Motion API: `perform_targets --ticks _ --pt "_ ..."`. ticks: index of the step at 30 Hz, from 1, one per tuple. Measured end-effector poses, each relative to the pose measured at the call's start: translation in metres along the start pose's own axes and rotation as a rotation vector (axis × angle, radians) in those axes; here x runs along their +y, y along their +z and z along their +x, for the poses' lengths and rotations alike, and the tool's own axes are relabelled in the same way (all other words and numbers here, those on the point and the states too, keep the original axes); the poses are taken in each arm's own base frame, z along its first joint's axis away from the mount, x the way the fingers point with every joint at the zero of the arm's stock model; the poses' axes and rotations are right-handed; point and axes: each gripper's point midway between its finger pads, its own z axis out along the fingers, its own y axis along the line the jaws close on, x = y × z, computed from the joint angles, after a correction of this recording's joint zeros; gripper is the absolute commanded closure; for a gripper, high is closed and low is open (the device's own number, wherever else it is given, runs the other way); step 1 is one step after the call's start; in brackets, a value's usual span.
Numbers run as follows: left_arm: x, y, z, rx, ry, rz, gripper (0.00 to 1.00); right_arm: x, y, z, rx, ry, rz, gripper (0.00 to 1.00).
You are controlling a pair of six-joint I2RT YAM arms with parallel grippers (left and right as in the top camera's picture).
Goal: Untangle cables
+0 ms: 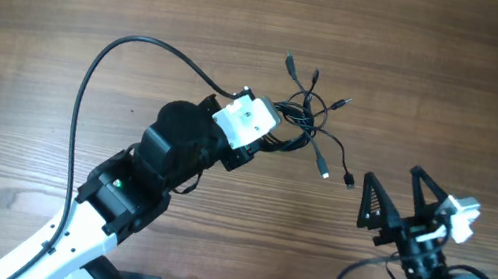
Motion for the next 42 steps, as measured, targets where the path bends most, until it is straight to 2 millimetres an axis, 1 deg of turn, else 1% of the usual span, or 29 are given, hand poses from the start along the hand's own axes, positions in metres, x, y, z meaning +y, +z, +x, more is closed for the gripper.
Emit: perform_targets --ticks 1,2,4,7,9,10,13,14,17,18,22,23,31,33,34,35,40,42 --pt "0.0 0.0 0.0 -0.001 0.034 0.0 0.96 0.01 -0.002 -0.012 0.019 -0.008 -0.014 0.0" --pt "-0.001 0.0 -0.001 -0.003 0.076 0.002 0.96 0.017 -0.003 -0.02 0.04 -0.013 -0.024 0.0" --pt "-0.005 0.0 -0.002 -0.008 0.148 0.012 0.96 0.03 -0.003 -0.029 0.126 -0.006 -0.041 0.0" --pt "-0.019 0.0 -0.007 -0.025 0.267 0.045 0.96 0.041 0.002 -0.034 0.303 0.052 -0.04 0.0" --pt "-0.026 0.0 -0.009 -0.035 0.315 0.061 0.96 0.046 0.008 -0.038 0.41 0.106 -0.03 0.0" --pt "-0.032 0.0 -0.012 -0.048 0.35 0.076 0.96 0.047 0.011 -0.041 0.427 0.115 -0.03 0.0" --pt "-0.042 -0.001 -0.018 -0.073 0.386 0.096 0.96 0.055 0.023 -0.05 0.475 0.146 -0.072 0.0" --pt "-0.045 -0.001 -0.022 -0.089 0.399 0.1 0.96 0.059 0.025 -0.049 0.49 0.158 -0.096 0.0" --pt "-0.05 -0.002 -0.028 -0.113 0.445 0.104 0.96 0.066 0.024 -0.046 0.513 0.175 -0.144 0.01" --pt "-0.051 -0.002 -0.029 -0.119 0.464 0.103 0.96 0.068 0.024 -0.046 0.515 0.177 -0.152 0.03" --pt "-0.049 -0.003 -0.04 -0.166 0.559 0.076 0.96 0.071 0.022 -0.045 0.523 0.181 -0.171 0.14" --pt "-0.048 -0.004 -0.044 -0.182 0.57 0.066 0.96 0.071 0.022 -0.045 0.523 0.181 -0.173 0.15" --pt "-0.042 -0.006 -0.063 -0.249 0.602 0.018 0.96 0.071 0.02 -0.041 0.541 0.183 -0.174 0.15" --pt "-0.041 -0.007 -0.067 -0.264 0.602 0.007 0.96 0.071 0.02 -0.04 0.544 0.18 -0.17 0.13" --pt "-0.04 -0.008 -0.069 -0.273 0.602 0.0 0.96 0.07 0.02 -0.04 0.543 0.177 -0.165 0.09" --pt "-0.038 -0.008 -0.071 -0.278 0.601 -0.01 0.96 0.069 0.02 -0.04 0.542 0.175 -0.158 0.09" --pt "-0.028 -0.008 -0.07 -0.252 0.594 -0.063 0.96 0.065 0.021 -0.04 0.537 0.167 -0.139 0.09" --pt "-0.024 -0.007 -0.069 -0.239 0.563 -0.081 0.96 0.065 0.021 -0.04 0.537 0.167 -0.138 0.09"
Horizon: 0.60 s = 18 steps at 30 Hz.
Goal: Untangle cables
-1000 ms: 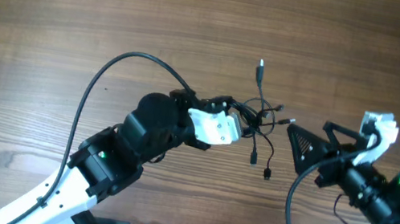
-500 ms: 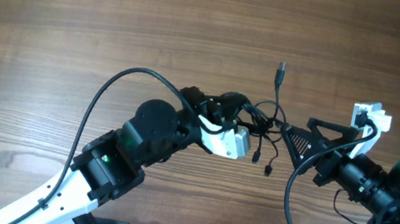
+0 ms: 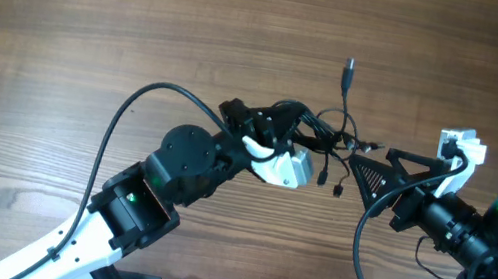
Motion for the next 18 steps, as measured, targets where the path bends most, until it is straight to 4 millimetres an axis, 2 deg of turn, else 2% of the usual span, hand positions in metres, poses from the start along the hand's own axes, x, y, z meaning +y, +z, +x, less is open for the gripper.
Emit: perform_targets --ticks 2,7,10,11,15,18 --pt "0.003 0.0 0.002 0.013 -0.06 -0.016 0.96 0.0 0.0 0.001 0.003 0.003 0.001 0.12" --pt "0.004 0.0 0.002 0.017 -0.303 -0.032 0.96 -0.002 0.0 0.003 0.01 0.022 0.007 0.12" --pt "0.003 -0.001 0.001 0.028 -0.593 -0.057 0.96 -0.002 0.0 0.002 0.008 0.046 0.01 0.13" --pt "0.003 -0.001 0.001 0.029 -0.642 -0.061 0.96 -0.002 0.0 0.002 0.008 0.052 0.01 0.13" --pt "-0.002 -0.001 -0.004 0.031 -0.768 -0.074 0.96 -0.001 0.0 -0.001 -0.005 0.068 0.005 0.13" --pt "-0.007 -0.002 -0.002 0.058 -0.752 -0.081 0.96 0.01 0.0 -0.012 -0.042 0.036 -0.046 0.13"
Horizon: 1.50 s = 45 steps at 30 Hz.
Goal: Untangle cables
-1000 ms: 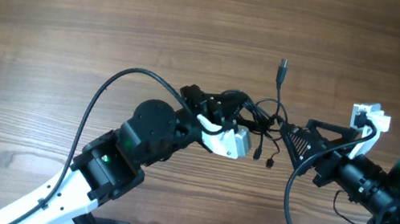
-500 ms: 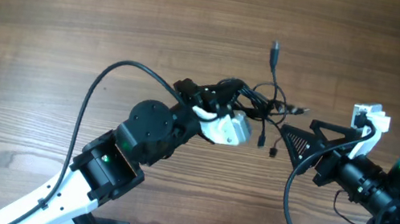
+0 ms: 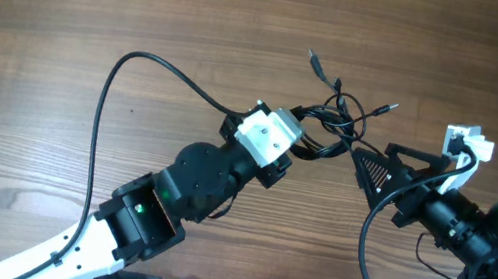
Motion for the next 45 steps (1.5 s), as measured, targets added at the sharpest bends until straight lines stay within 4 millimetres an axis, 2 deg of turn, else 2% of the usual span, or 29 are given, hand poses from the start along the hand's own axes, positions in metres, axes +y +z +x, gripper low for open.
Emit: perform_targets --ticks 5,9,14,19,22,27,34,37,45 --pt "-0.002 -0.001 0.005 0.022 0.125 -0.009 0.96 0.01 0.0 -0.007 -0.022 -0.016 -0.047 0.15" --pt "0.0 -0.001 0.003 0.016 0.175 -0.024 0.96 0.008 0.0 -0.008 -0.026 -0.008 -0.034 0.18" --pt "-0.015 -0.004 -0.013 -0.048 0.184 0.007 0.96 -0.008 -0.001 -0.009 -0.042 0.012 0.051 0.18" --pt "-0.034 -0.007 -0.017 -0.067 0.244 0.051 0.96 -0.023 0.001 -0.011 -0.052 0.028 0.123 0.18" --pt "-0.047 -0.011 -0.02 -0.087 0.301 0.081 0.96 -0.044 0.004 -0.008 -0.04 0.066 0.219 0.19" --pt "-0.042 -0.012 -0.037 -0.15 0.299 0.047 0.96 -0.066 0.003 -0.001 -0.019 0.101 0.322 0.18" --pt "-0.036 -0.015 -0.053 -0.206 0.275 0.002 0.96 -0.088 -0.005 0.001 -0.03 0.116 0.452 0.07" --pt "-0.028 -0.016 -0.056 -0.21 0.263 -0.046 0.96 -0.093 -0.008 0.002 -0.032 0.118 0.49 0.0" --pt "-0.02 -0.034 -0.077 -0.274 0.232 -0.069 0.96 -0.095 -0.015 0.002 -0.032 0.117 0.531 0.0"
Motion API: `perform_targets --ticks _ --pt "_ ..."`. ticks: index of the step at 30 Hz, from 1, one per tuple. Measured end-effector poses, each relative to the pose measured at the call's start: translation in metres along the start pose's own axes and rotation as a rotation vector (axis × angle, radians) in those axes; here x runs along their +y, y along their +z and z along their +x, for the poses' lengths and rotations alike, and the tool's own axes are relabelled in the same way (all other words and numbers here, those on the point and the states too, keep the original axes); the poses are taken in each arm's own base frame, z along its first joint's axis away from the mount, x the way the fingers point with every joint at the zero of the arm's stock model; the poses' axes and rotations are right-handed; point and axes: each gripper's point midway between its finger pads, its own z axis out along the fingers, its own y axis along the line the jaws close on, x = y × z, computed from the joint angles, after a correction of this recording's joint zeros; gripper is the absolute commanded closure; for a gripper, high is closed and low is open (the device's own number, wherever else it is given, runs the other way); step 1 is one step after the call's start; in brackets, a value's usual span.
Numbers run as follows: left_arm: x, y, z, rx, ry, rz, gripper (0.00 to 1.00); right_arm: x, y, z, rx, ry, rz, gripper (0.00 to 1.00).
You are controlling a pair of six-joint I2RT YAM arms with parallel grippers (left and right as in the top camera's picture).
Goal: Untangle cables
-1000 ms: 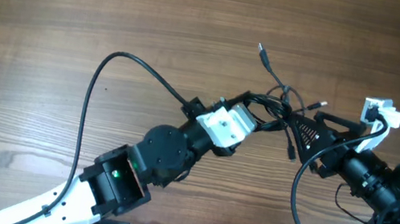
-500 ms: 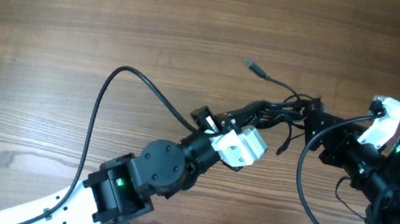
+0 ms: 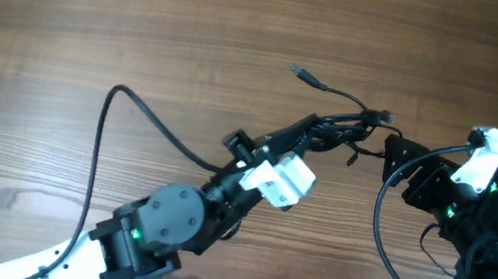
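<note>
A knot of thin black cables [image 3: 348,126] hangs above the wooden table, drawn out into a narrow strand. One plug end [image 3: 298,71] sticks up to the left and a small connector [image 3: 385,115] pokes out to the right. My left gripper [image 3: 316,131] reaches in from the lower left and is shut on the knot's left side. From the right, my right gripper [image 3: 387,144] meets the knot's other end, its fingers closed around the strands there. Where the fingers pinch the strands is partly hidden.
The left arm's own thick black lead [image 3: 137,109] loops over the table to the left. The wooden table spreads on all sides. Arm bases and a dark rail line the near edge.
The left gripper has turned and shifted right with the knot. The right gripper, open beside the knot before, now grips its right end. The knot is stretched thinner between them.
At first the left gripper held the cable knot at mid-table while the right gripper stood open near the front edge. The right arm then came up beside the knot, still open. The left wrist rotated the knot twice, and now both grippers hold it.
</note>
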Motion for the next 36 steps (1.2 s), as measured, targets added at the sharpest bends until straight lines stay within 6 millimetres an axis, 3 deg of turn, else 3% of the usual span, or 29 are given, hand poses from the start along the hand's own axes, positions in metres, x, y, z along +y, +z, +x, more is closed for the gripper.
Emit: perform_targets --ticks 11,25,29,36 --pt "0.014 -0.014 -0.019 -0.052 -0.023 -0.02 0.96 -0.004 -0.002 0.001 0.006 0.0 0.028 0.0" --pt "0.015 -0.017 -0.016 -0.038 -0.016 -0.018 0.96 -0.009 -0.002 0.003 0.009 0.003 0.057 0.0" --pt "0.023 -0.022 -0.016 -0.03 -0.017 -0.043 0.96 0.01 -0.001 0.002 0.019 -0.055 -0.051 0.0" --pt "0.037 -0.025 -0.016 -0.019 -0.019 -0.099 0.96 0.076 -0.013 -0.006 0.0 -0.213 -0.434 0.0"
